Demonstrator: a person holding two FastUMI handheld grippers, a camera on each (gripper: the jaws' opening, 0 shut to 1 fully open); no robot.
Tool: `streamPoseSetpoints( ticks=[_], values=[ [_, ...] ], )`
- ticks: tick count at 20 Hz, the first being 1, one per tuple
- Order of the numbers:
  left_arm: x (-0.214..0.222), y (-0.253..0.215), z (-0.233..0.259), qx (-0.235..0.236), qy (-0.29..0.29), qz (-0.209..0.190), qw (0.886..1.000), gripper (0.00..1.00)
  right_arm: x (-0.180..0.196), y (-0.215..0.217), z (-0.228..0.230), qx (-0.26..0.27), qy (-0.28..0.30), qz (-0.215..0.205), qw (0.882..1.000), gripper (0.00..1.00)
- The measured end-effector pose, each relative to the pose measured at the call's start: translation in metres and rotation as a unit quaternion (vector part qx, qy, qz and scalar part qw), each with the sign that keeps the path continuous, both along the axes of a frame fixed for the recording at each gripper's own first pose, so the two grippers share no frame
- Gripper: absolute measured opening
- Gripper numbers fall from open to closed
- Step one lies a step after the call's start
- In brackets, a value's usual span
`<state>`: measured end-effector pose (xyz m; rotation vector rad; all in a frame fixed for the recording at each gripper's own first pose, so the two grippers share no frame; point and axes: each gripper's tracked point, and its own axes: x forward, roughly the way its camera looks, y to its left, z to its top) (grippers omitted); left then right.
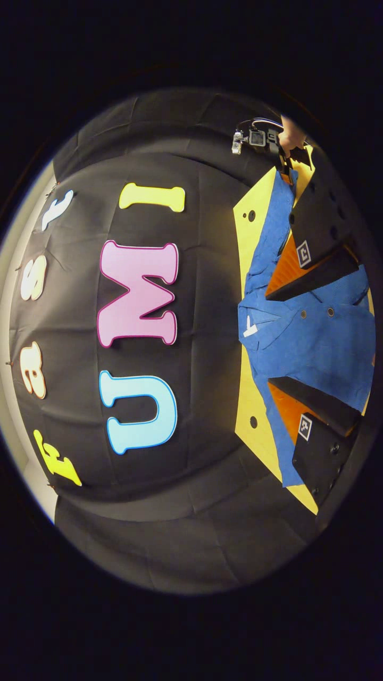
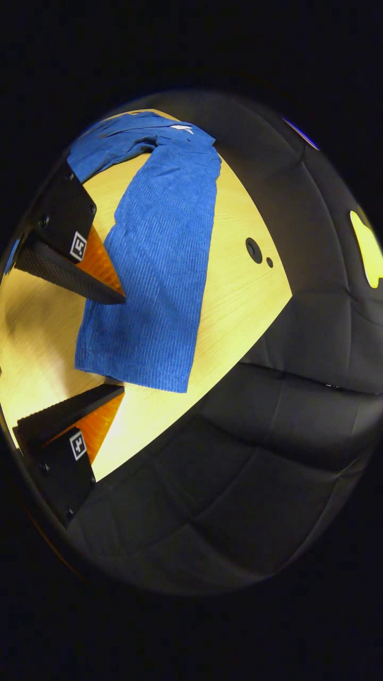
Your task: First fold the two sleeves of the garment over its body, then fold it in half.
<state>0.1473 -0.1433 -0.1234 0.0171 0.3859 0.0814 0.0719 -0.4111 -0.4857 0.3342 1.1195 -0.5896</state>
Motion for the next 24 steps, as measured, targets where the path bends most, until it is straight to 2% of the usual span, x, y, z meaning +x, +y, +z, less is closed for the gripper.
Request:
streamPoseSetpoints(
  ticks=[2,3,5,6,7,8,9,11,14,16,18,24],
  values=[
    [-0.002,0.007,-0.004,-0.01,0.003,0.012,1.0,0.82,0.005,0.003,-0.003,0.001,-0.004,0.011,1.0,0.9],
    [-0.004,0.01,-0.005,-0.014,0.003,0.018,1.0,0.82,0.006,0.005,-0.002,0.0,-0.005,0.012,1.0,0.81],
    [-0.006,0.021,-0.005,-0.016,0.004,0.031,0.999,0.82,0.011,0.005,-0.002,0.003,-0.011,-0.003,1.0,0.34],
    [-0.008,0.025,-0.005,-0.015,0.003,0.037,0.999,0.82,0.011,0.005,-0.002,0.006,-0.01,-0.009,1.0,0.34],
    [-0.009,0.029,-0.004,-0.014,0.001,0.041,0.999,0.82,0.013,0.005,-0.001,0.008,-0.014,-0.013,1.0,0.1],
    [-0.011,0.032,-0.003,-0.013,-0.002,0.045,0.999,0.82,0.015,0.008,-0.001,0.016,-0.02,-0.012,1.0,0.15],
    [-0.013,0.035,-0.003,-0.009,-0.004,0.047,0.999,0.82,0.018,0.013,-0.001,0.033,-0.035,-0.006,0.999,0.08],
    [-0.017,0.042,-0.002,-0.004,-0.006,0.055,0.998,0.82,0.025,0.022,-0.001,0.06,-0.047,-0.005,0.997,0.05],
    [-0.025,0.054,-0.002,-0.001,-0.011,0.067,0.998,0.82,0.034,0.039,0.009,0.063,-0.061,0.018,0.996,0.05],
    [-0.031,0.072,0.0,0.006,-0.017,0.092,0.996,0.82,0.05,0.059,0.027,0.051,-0.08,0.052,0.994,0.05],
    [-0.036,0.083,-0.002,-0.009,-0.017,0.107,0.994,0.82,0.066,0.079,0.048,0.039,-0.091,0.092,0.991,0.05],
    [-0.06,0.133,-0.006,-0.021,-0.019,0.157,0.987,0.82,0.136,0.151,0.123,0.033,-0.156,0.18,0.971,0.05]
  ],
)
